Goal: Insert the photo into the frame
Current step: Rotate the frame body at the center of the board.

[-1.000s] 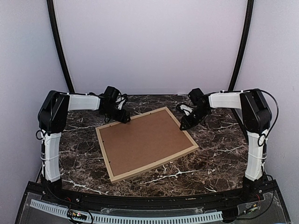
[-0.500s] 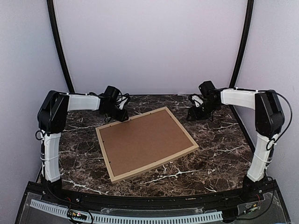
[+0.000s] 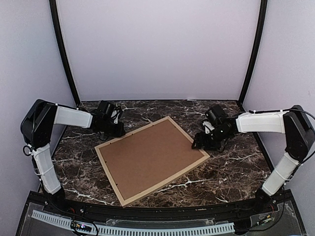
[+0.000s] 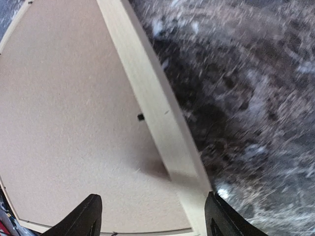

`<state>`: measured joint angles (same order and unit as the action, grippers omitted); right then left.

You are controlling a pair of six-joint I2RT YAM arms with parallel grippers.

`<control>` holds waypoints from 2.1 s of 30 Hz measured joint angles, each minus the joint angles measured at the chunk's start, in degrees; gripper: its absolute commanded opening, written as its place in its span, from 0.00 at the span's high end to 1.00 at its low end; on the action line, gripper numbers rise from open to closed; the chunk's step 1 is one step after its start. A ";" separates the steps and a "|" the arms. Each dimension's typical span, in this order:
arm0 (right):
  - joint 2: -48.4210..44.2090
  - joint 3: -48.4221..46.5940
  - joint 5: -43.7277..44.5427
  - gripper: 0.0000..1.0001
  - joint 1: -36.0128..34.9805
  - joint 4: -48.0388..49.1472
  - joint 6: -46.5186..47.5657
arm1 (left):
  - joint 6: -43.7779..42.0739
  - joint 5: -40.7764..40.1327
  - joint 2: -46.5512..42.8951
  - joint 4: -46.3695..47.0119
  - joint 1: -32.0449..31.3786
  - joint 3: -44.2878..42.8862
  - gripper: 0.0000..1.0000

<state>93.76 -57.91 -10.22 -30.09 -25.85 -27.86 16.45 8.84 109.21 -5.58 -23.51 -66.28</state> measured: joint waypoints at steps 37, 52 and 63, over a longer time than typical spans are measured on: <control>-3.89 11.43 11.34 0.26 -12.70 5.33 -24.04 | 4.31 10.21 -11.41 2.99 0.85 15.96 0.43; 17.49 -15.19 8.85 0.27 3.28 2.01 -4.02 | 9.66 9.49 -16.41 1.16 -14.91 22.29 0.54; 17.73 -19.12 7.02 0.25 2.32 0.24 4.94 | 10.75 7.96 -20.96 -5.75 -19.47 19.91 0.36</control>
<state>111.48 -77.03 -3.20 -27.77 -25.61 -22.92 27.20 16.80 88.25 -11.33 -42.98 -46.37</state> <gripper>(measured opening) 0.751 0.605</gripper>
